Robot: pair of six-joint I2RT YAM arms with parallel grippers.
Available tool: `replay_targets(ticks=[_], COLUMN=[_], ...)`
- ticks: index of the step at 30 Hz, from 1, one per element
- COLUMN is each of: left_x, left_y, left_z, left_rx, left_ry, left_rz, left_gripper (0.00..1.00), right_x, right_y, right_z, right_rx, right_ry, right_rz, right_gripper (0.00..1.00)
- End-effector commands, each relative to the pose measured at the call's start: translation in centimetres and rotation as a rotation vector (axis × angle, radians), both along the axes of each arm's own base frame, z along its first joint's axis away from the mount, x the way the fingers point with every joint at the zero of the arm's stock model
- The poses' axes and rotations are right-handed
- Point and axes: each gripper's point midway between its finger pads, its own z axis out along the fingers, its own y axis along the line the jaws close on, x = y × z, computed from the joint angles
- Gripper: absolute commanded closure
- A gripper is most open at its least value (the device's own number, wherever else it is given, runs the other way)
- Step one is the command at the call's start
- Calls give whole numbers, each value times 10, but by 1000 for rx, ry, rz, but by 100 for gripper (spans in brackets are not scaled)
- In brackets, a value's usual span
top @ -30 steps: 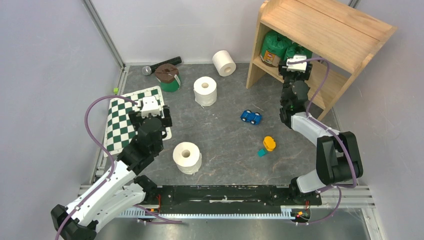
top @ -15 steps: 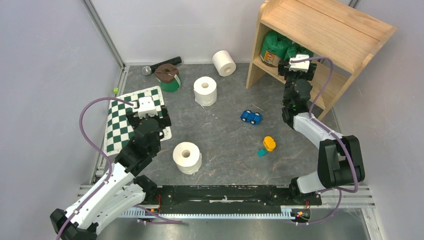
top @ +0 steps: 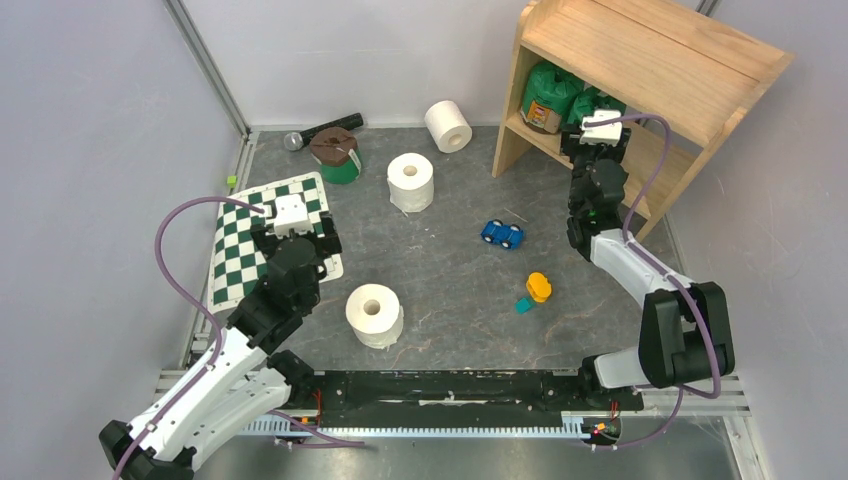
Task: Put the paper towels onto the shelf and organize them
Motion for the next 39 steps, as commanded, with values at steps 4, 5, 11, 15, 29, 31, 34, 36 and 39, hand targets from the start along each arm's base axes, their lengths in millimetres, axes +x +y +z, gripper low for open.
replay_targets(ticks=[4,5,11,15,29,31,34,36,39], left_x=[0,0,-1,-1,-2,-1,0,2,3], left_y=[0,0,0,0,-4,-5,-11,-16,-23], left_z=[21,21,21,22,26,25,23,22,20], left_rx=[-78,-78,-82,-84,-121,-129,-146,-157,-181], left_ry=[-62,-62,-62,-64,-77,-75,-69,-57,-45], left_rz=[9,9,6,6,-25,-32,-57,-76,-108], left_gripper=[0,0,0,0,0,0,0,0,0], right_x=[-8,-7,-8,-15,-63,-69,-85,-98,-121], right_y=[5,6,3,3,4,15,41,61,91], right_z=[19,19,16,22,22,18,17,14,-2], right_rx=[82,84,95,94,182,189,144,103,8], right_ry=[-65,-64,-52,-59,-32,-1,33,59,129], right_rz=[48,55,38,47,92,155,295,400,560], right_gripper=[34,33,16,5,2,2,2,2,2])
